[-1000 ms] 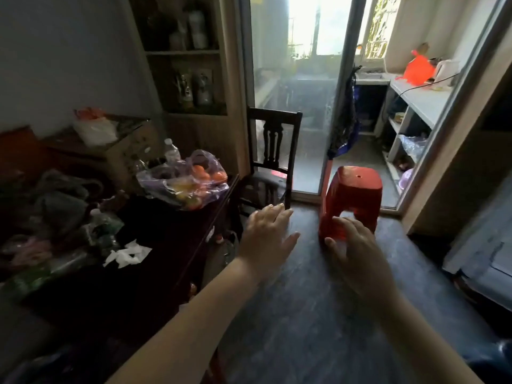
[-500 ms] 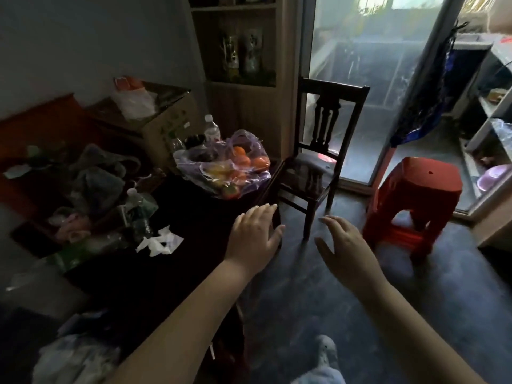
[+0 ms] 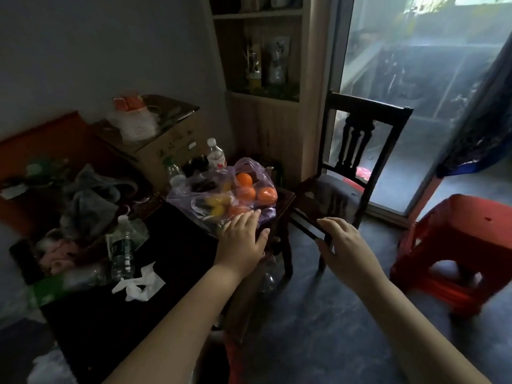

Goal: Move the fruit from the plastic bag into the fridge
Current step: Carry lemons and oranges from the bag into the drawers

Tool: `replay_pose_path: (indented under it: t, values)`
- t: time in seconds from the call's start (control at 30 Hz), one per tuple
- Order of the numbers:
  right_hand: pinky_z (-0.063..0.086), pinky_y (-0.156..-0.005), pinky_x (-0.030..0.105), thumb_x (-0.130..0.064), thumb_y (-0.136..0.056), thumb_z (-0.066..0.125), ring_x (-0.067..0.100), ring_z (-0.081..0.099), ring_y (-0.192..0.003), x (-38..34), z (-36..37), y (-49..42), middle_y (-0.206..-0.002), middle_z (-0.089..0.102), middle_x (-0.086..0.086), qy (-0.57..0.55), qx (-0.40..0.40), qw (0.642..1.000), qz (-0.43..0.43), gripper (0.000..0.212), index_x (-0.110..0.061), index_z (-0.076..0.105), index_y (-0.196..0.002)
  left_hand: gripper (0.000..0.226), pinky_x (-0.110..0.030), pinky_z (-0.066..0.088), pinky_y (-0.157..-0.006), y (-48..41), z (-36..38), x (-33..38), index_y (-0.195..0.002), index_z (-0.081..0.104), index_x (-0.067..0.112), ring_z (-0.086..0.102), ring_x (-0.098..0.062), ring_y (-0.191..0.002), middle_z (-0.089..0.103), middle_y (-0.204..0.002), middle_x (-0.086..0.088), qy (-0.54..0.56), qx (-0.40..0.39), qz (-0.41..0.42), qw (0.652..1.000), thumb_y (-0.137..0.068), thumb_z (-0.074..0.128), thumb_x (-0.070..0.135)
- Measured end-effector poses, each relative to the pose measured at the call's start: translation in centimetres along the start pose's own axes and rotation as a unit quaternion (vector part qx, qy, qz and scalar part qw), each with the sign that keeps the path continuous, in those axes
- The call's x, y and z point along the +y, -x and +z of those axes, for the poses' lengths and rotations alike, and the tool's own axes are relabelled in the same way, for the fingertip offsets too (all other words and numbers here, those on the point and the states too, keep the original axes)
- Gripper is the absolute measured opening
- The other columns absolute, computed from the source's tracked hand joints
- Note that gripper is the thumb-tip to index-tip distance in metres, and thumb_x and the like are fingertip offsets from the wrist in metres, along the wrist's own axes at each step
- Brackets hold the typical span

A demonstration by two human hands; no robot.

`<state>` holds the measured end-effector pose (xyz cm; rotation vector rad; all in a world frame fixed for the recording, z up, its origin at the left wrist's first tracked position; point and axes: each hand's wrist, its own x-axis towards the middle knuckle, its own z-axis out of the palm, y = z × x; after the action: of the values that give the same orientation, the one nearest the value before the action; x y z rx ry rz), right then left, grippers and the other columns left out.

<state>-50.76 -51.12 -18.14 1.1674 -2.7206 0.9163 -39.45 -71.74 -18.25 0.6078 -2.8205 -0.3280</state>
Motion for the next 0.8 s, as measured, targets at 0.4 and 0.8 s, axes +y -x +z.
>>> replay_pose_path:
  t: [0.4, 0.8]
  values:
    - [0.041, -0.100, 0.038, -0.025, -0.088, 0.058, 0.028, 0.048, -0.122, 1.1, 6.9, -10.3, -0.131, 0.054, 0.007, -0.011, -0.120, 0.990, -0.079, 0.046, -0.011, 0.051, -0.131, 0.055, -0.038, 0.025, -0.113, -4.8, 2.7, -5.5, -0.144, 0.034, 0.015, 0.031, -0.020, -0.137, 0.039, -0.147, -0.004, -0.017, -0.009, -0.105, 0.994, -0.097, 0.038, 0.044]
    - [0.043, -0.098, 0.037, -0.023, -0.087, 0.059, 0.026, 0.050, -0.120, -3.3, 15.8, -23.4, -0.130, 0.053, 0.004, 0.020, -0.191, 0.971, -0.146, 0.045, -0.014, 0.051, -0.130, 0.057, -0.035, 0.015, -0.115, -14.8, 4.3, -17.0, -0.147, 0.028, 0.016, 0.024, -0.022, -0.140, 0.032, -0.151, -0.005, -0.039, -0.046, -0.116, 0.991, -0.097, 0.039, 0.041]
